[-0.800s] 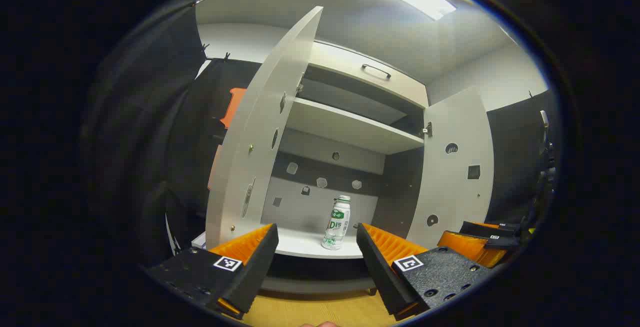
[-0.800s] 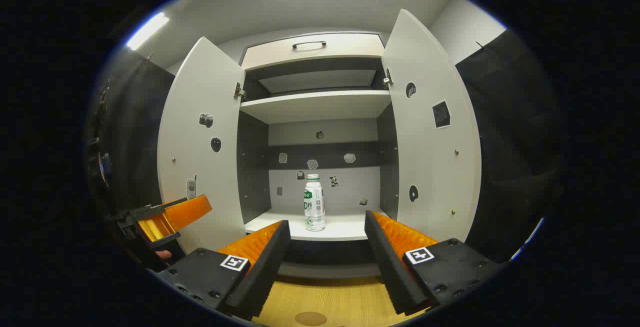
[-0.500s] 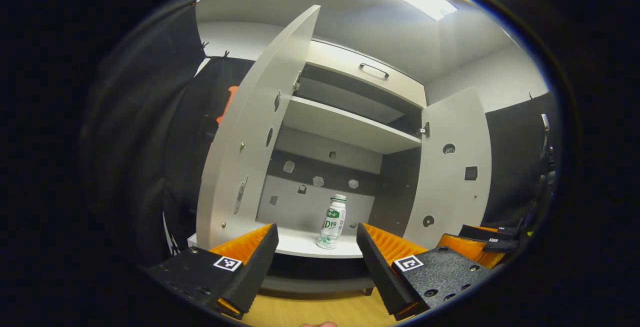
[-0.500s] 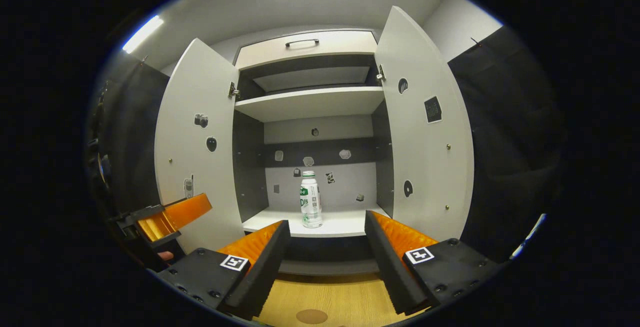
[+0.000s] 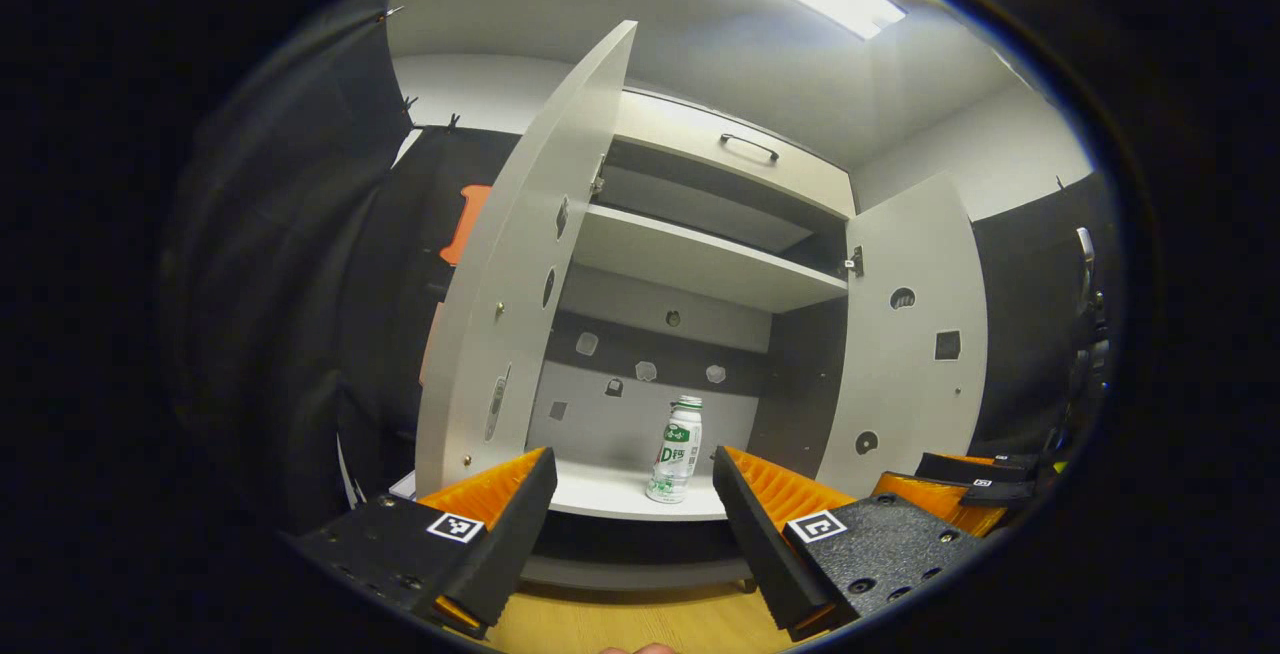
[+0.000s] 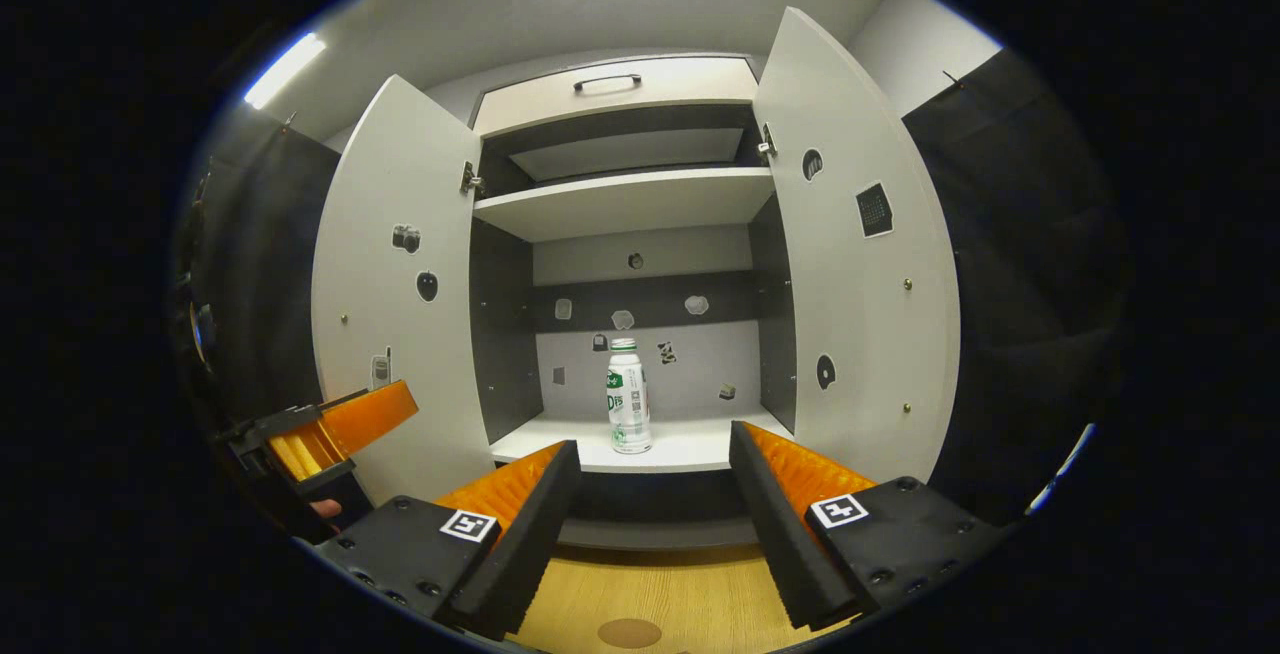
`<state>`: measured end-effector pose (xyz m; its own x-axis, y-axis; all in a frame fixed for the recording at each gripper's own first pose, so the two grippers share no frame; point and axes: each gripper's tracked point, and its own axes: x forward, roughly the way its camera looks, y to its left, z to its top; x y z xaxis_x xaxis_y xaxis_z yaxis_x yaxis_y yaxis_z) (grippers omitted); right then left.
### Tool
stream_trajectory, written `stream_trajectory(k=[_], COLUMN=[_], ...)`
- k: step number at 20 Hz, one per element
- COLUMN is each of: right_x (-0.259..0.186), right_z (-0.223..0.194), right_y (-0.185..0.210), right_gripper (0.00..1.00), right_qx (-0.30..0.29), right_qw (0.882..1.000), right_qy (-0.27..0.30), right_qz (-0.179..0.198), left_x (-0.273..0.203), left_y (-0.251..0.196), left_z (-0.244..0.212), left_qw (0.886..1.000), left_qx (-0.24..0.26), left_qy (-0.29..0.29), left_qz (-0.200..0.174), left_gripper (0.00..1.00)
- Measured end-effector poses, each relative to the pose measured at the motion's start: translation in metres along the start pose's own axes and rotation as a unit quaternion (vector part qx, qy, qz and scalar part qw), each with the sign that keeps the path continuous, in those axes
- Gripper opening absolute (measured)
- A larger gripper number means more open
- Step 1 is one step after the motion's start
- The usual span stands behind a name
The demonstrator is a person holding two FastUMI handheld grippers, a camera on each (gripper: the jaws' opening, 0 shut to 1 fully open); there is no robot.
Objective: Grasp the bottle in the cabinet with the left hand and place it on the coaster, then close the right door with the right hand and the left door with the left hand.
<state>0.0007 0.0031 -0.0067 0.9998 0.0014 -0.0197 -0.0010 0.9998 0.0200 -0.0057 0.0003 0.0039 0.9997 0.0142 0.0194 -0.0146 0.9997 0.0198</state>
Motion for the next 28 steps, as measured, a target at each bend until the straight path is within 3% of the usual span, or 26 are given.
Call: stream_trajectory(k=[12, 14, 18, 19, 24, 28], right_x=[-0.021, -0.028, -0.050, -0.059, -0.089, -0.100], right_z=[0.007, 0.011, 0.016, 0.017, 0.018, 0.015], right_y=[-0.017, -0.029, -0.063, -0.070, -0.106, -0.116], right_gripper=[0.98, 0.98, 0.98, 0.98, 0.98, 0.98], right_qx=[0.006, 0.010, -0.003, -0.007, -0.036, -0.037], right_qw=[1.000, 0.999, 0.997, 0.996, 0.991, 0.990], right_qy=[-0.016, -0.024, -0.036, -0.038, -0.044, -0.038], right_qz=[-0.022, -0.032, -0.071, -0.082, -0.121, -0.133], left_x=[0.018, 0.039, 0.100, 0.117, 0.211, 0.260], left_y=[0.001, -0.015, -0.049, -0.055, -0.071, -0.081], left_z=[0.011, 0.007, -0.013, -0.024, -0.084, -0.133], left_qw=[1.000, 1.000, 0.998, 0.998, 0.996, 0.993], left_qx=[0.018, 0.016, -0.001, -0.003, 0.005, 0.022], left_qy=[-0.005, 0.006, 0.024, 0.034, 0.067, 0.100], left_qz=[0.012, -0.012, -0.055, -0.061, -0.060, -0.064], left_gripper=[0.95, 0.97, 0.92, 0.97, 0.95, 0.95])
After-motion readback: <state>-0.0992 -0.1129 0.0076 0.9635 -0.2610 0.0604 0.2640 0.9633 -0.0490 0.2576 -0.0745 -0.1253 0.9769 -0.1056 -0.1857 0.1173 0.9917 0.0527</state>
